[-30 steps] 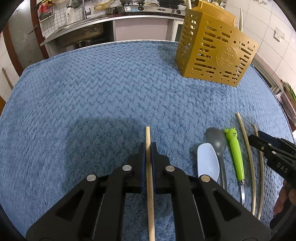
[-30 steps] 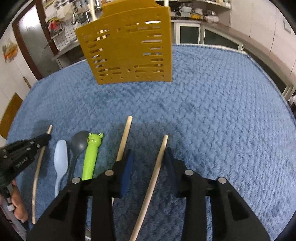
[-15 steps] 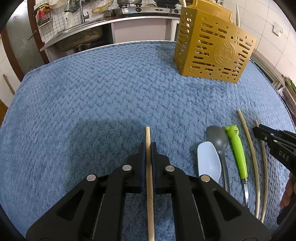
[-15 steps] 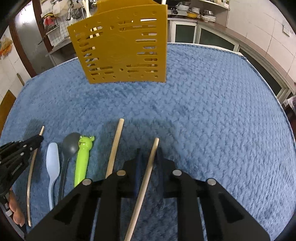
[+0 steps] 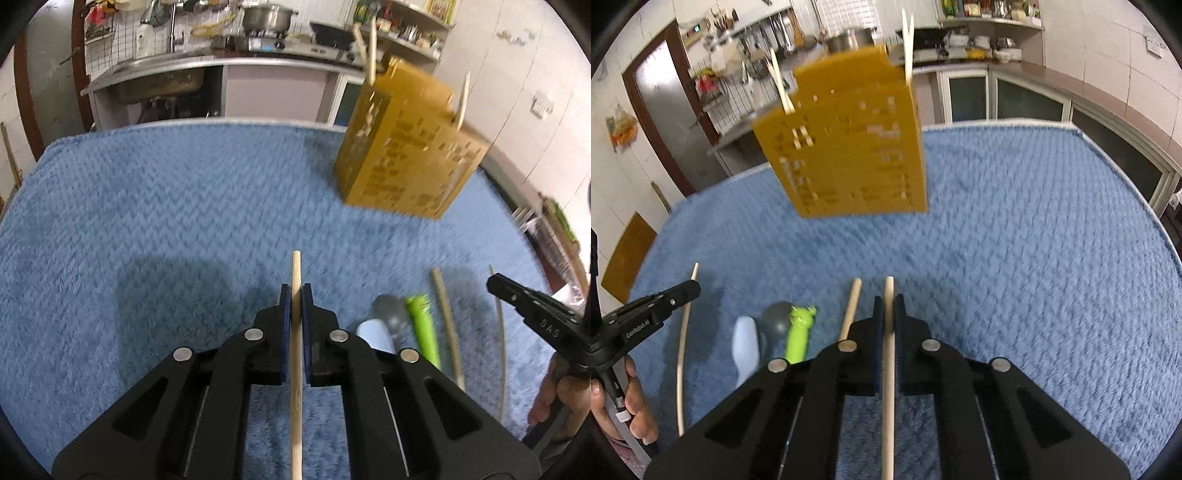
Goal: Organize utensils
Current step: 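Lift the held chopsticks with both tools and carry them over the yellow holder, then lower the chopsticks into the yellow holder and open both tools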
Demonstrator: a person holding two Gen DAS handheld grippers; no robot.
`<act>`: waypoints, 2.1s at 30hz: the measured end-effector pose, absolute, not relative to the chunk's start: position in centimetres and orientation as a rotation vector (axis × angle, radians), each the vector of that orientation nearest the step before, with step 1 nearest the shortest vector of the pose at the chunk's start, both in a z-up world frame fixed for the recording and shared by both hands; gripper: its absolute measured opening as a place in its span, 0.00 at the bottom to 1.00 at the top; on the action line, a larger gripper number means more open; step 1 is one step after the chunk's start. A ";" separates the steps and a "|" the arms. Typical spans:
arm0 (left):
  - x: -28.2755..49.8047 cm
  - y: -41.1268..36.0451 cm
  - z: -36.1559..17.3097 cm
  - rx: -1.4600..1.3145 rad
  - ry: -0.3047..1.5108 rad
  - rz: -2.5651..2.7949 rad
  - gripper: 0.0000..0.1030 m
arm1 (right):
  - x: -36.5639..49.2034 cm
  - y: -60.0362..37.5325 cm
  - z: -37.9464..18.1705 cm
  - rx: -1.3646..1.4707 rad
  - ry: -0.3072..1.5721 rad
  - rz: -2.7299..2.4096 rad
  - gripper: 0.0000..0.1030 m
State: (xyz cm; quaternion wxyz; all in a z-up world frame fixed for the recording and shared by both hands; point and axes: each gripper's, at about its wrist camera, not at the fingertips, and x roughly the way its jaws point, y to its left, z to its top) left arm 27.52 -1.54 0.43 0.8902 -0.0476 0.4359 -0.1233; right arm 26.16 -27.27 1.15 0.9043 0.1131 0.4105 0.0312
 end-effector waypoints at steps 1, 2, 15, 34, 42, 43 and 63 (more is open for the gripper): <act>27.4 -1.6 1.0 -0.101 0.891 -0.261 0.04 | 26.0 -27.3 1.6 0.242 0.825 0.080 0.05; 27.2 -1.7 1.7 -0.101 0.873 -0.268 0.04 | 25.8 -27.3 2.1 0.248 0.795 0.091 0.05; 26.8 -4.9 9.1 -0.052 0.647 -0.338 0.04 | 25.7 -29.7 8.8 0.280 0.473 0.122 0.06; 33.0 -9.7 18.8 -0.076 0.274 -0.404 0.04 | 31.0 -29.7 17.2 0.177 0.043 0.087 0.06; 37.0 -10.7 21.3 -0.188 0.124 -0.421 0.04 | 34.5 -29.8 19.7 0.211 -0.131 0.032 0.06; 37.5 -11.0 21.4 -0.194 0.111 -0.416 0.04 | 35.1 -29.8 19.8 0.216 -0.149 0.023 0.06; 43.7 -14.4 13.4 -0.115 0.158 -0.374 0.04 | 39.7 -28.8 15.6 0.116 -0.138 -0.013 0.05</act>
